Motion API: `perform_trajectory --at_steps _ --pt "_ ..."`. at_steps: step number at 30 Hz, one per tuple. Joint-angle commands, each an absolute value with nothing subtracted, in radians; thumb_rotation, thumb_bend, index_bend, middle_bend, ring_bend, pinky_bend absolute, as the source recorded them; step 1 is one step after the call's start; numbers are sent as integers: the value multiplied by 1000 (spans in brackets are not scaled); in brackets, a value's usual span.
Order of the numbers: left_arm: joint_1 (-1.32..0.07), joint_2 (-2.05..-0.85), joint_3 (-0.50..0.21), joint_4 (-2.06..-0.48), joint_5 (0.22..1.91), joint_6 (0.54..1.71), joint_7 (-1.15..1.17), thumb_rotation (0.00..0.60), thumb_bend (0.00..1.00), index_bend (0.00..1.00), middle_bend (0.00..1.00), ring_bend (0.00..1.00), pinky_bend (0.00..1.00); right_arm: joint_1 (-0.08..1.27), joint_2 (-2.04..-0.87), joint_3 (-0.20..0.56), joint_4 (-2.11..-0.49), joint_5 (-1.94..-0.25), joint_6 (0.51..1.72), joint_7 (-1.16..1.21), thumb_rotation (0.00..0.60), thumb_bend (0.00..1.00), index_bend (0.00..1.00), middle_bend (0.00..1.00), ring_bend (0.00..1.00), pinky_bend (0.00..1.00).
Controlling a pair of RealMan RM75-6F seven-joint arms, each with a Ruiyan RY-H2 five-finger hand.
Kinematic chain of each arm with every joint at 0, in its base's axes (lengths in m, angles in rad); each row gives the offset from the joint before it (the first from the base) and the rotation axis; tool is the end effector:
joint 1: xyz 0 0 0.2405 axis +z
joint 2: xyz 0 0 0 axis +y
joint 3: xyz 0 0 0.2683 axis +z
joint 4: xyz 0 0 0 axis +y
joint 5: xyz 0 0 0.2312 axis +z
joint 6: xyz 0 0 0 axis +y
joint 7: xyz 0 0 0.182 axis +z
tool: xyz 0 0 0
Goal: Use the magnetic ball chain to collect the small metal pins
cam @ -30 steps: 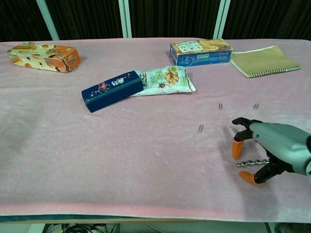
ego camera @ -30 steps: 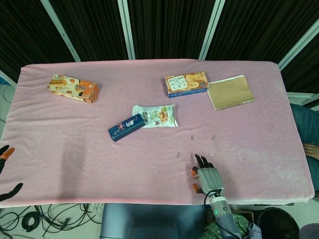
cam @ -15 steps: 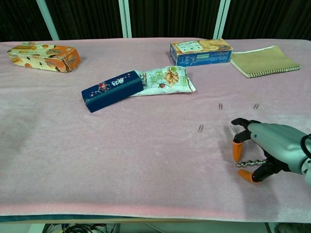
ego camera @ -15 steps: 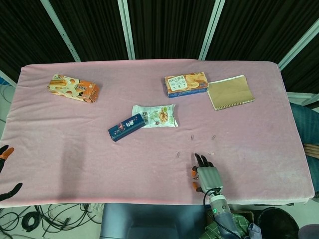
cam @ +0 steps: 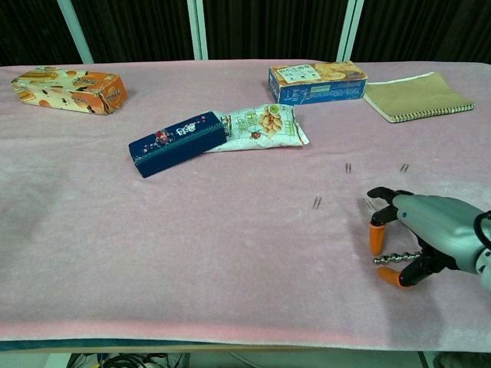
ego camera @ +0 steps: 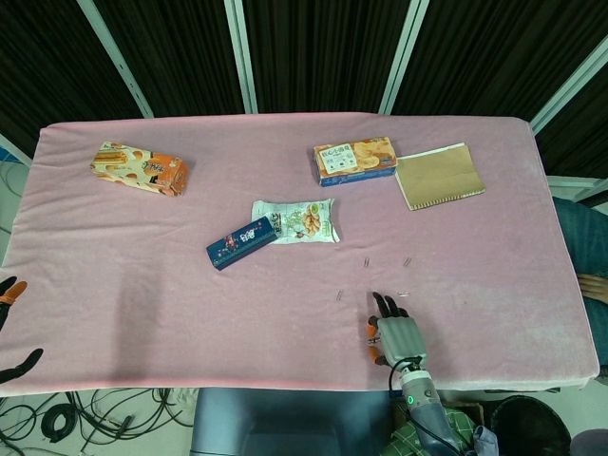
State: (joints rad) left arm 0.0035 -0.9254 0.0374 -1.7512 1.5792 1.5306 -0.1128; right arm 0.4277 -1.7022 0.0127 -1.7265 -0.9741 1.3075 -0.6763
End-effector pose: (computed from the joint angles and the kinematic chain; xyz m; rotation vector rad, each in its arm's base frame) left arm -0.3245 0.1718 0.1827 -1.3919 -1.0086 -0.8927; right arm -0.1948 -0.2526 -0.0879 1.6619 -1.1880 0.6925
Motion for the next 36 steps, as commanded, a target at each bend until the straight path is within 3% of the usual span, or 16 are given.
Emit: perform_trajectory --at_steps 1,36 --pt "4 -926 37 -1751 1578 1532 -113 600 222 58 16 0 0 427 -1703 16 -1725 -971 1303 -677 600 256 525 0 20 200" --pt "6 -927 35 -1757 1572 1530 -97 600 223 58 16 0 0 426 -1702 45 -1732 -949 1274 -695 600 291 570 0 20 200"
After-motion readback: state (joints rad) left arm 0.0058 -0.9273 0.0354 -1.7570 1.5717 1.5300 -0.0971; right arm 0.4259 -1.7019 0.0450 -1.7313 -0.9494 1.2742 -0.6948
